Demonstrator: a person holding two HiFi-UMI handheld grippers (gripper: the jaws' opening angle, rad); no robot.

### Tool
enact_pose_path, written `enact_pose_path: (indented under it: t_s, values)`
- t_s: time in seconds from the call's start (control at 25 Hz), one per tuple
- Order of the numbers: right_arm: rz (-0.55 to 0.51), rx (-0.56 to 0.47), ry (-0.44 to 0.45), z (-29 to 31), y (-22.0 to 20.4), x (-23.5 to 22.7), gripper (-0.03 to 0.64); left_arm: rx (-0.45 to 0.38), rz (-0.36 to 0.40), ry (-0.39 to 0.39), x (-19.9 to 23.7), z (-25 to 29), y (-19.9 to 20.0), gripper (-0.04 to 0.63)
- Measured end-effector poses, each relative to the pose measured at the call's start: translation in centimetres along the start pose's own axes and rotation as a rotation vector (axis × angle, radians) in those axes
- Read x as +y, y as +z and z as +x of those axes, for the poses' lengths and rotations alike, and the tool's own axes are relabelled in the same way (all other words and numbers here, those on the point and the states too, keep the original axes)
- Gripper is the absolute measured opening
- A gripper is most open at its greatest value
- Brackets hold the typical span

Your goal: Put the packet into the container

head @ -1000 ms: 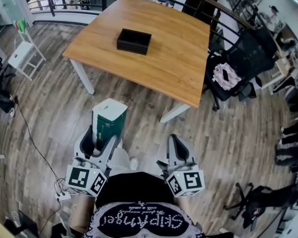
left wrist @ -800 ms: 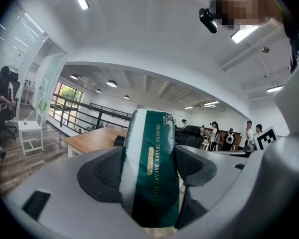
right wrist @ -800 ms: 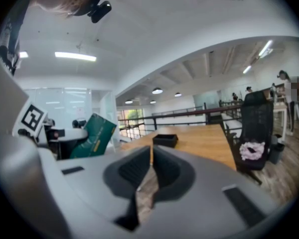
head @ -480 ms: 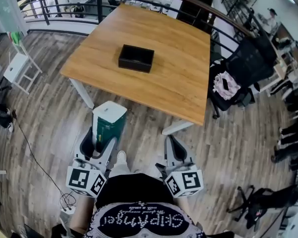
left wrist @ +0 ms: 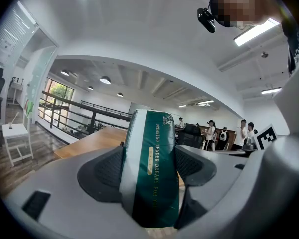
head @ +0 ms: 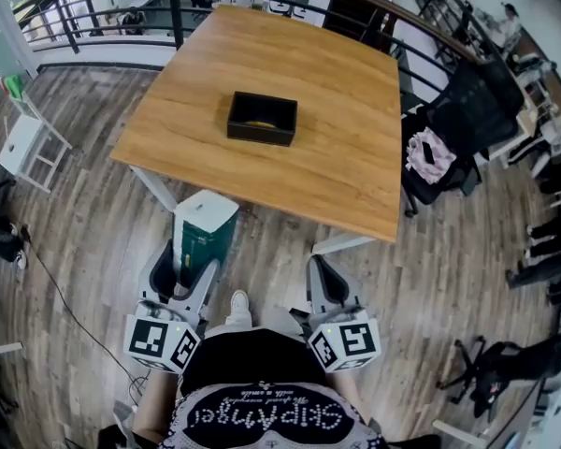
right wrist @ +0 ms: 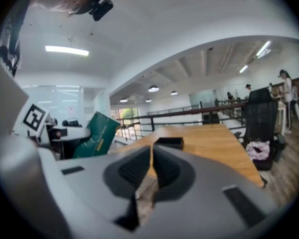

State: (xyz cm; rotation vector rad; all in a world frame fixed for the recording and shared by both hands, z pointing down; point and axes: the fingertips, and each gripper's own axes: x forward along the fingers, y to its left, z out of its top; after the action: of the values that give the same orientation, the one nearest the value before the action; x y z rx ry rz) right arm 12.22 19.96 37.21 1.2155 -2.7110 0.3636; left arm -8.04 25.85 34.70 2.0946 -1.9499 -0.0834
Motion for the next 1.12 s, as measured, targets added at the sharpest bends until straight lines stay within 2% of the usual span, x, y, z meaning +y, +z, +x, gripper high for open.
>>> enact_pose_path:
  t_s: [0.24,0.68,1.12]
  values:
    - [0.000,0.032,-0.014,1.5,-0.4,0.9,0.038,0.002,-0.015,0.009,2.4,0.6,0.4,0.348]
    - [0.010,0.081,-0.026,4.1,-0.8,-0.2,0.038,0.019,-0.031,0.043,4.6,2.6,0.5,0.347]
    - [-0.001,0.090,0.013,11.4,1.6,-4.6,0.038,-0.008,-0.035,0.061,5.8,10.6,2.6,0.347]
